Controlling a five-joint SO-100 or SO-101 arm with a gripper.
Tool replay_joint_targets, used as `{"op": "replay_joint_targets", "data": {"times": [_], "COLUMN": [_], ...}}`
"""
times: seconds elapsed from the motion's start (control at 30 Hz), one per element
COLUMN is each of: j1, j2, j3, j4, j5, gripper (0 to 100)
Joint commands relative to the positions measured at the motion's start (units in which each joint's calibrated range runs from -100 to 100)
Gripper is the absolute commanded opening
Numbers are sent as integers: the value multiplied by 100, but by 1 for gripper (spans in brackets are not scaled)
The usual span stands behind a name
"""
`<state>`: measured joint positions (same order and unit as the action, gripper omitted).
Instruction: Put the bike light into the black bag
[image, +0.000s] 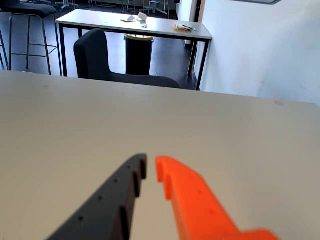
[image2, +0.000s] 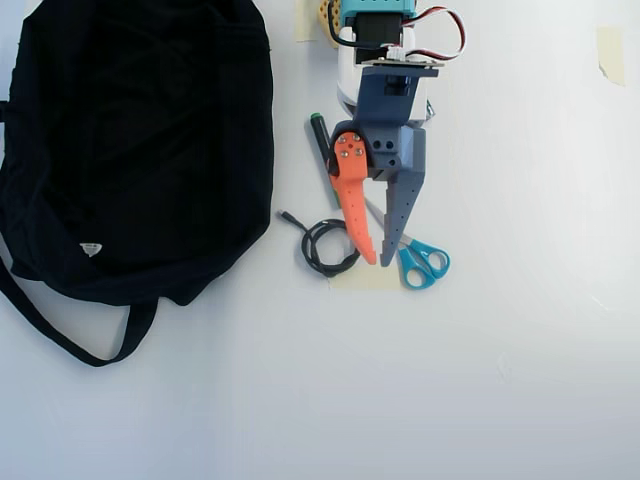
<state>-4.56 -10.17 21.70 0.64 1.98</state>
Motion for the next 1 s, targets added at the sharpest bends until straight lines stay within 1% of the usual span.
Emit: {"op": "replay_joint_targets", "data": {"times": [0.0,0.23,0.3,0.6,0.87,0.97], "j1": [14,-23,-38,-360,-554,-607], "j2": [-161,-161,-170,-460,-468,-452], "j3": [-193,-193,-265,-1020,-1325,-1370], "j4": [-125,-39,254,3157,6034,6895], "j5": [-9,-25,-20,38,-4,43], "gripper": [2,2,2,2,2,2]}}
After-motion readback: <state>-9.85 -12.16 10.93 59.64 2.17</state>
